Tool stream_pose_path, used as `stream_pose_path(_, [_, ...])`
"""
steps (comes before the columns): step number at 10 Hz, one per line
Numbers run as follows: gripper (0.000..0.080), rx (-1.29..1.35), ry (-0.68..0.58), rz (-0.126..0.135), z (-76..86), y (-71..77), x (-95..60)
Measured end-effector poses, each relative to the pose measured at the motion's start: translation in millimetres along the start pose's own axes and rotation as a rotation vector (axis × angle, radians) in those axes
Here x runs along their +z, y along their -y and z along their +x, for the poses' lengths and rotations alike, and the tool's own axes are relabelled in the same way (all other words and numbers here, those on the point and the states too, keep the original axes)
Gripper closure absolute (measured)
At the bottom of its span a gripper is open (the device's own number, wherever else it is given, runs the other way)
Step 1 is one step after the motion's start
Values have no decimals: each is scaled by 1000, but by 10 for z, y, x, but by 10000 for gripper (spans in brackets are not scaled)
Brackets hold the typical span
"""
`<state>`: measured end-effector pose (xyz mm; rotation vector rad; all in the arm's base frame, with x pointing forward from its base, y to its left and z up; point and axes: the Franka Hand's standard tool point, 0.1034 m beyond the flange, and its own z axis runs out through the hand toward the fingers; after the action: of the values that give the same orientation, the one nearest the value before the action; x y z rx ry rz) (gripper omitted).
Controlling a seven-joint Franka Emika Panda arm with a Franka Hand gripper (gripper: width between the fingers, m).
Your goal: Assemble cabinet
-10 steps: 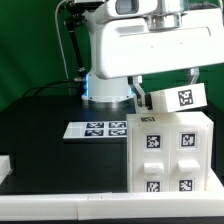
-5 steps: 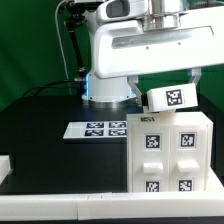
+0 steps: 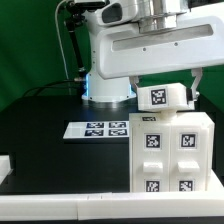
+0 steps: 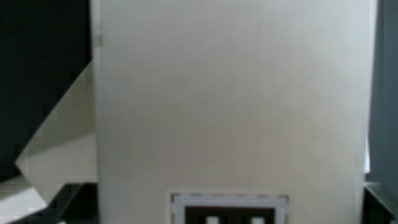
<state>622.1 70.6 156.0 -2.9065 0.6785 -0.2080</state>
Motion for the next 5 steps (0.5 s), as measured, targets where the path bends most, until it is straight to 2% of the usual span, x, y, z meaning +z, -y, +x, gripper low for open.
stream_pose_path(5, [245,276,7,17,-3,18,-2])
